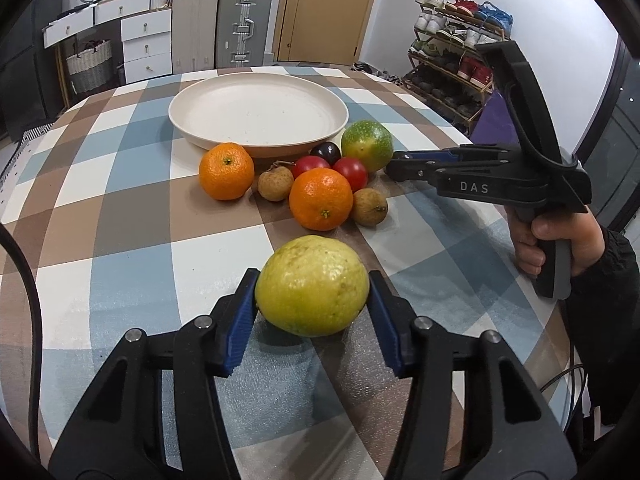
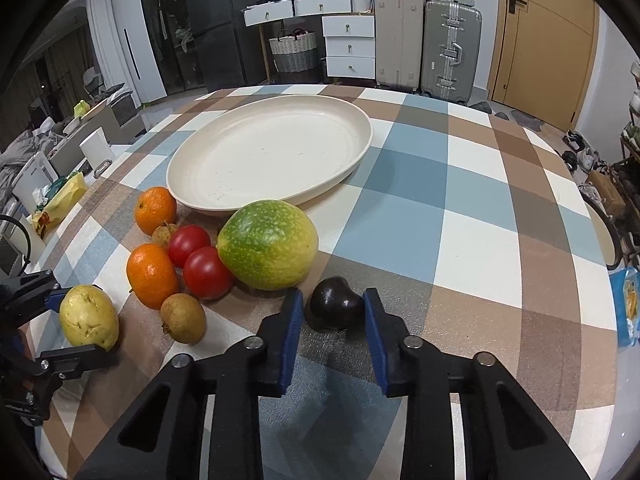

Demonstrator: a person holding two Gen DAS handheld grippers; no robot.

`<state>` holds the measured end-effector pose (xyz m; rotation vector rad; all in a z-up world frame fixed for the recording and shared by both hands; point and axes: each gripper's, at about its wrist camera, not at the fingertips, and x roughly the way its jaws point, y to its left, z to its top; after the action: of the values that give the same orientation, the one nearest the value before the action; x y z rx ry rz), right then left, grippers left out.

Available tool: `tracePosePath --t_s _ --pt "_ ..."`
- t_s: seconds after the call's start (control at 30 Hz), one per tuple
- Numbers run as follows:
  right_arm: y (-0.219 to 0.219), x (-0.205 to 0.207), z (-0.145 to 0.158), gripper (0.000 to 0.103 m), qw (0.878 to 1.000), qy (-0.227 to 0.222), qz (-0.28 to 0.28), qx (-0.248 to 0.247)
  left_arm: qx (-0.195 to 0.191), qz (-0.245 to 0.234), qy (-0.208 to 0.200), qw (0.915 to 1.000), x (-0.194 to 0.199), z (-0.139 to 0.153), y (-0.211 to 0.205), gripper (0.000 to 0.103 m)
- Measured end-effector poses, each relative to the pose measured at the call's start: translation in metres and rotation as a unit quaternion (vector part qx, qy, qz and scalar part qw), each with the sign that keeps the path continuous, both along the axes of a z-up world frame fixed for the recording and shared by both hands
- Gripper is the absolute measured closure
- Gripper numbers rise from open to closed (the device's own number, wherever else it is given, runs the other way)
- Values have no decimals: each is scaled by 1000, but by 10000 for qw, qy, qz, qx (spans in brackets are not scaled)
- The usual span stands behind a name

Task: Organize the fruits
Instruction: 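Grasp the yellow guava with the left tool while the right tool grasps the dark plum, then carry the guava with the left tool into the white plate while the right tool places the plum there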

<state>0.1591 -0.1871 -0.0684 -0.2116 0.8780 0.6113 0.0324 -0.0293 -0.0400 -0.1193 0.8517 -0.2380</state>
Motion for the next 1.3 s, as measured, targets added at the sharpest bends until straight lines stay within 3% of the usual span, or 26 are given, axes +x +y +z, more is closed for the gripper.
tracePosePath --t_s 0.3,0.73,0.97,1.3 --pt "-8 -9 6 76 9998 -98 28 182 -160 326 -307 9989 -7 12 13 53" --pt "-18 -36 46 77 9914 -663 222 1103 8 685 -798 9945 -5 40 26 53" --pt "-11 -35 58 76 9888 -693 188 1305 3 807 -1103 9906 13 55 27 53" --pt "2 -22 67 76 9869 -782 260 1387 45 945 -1227 9879 52 64 31 53"
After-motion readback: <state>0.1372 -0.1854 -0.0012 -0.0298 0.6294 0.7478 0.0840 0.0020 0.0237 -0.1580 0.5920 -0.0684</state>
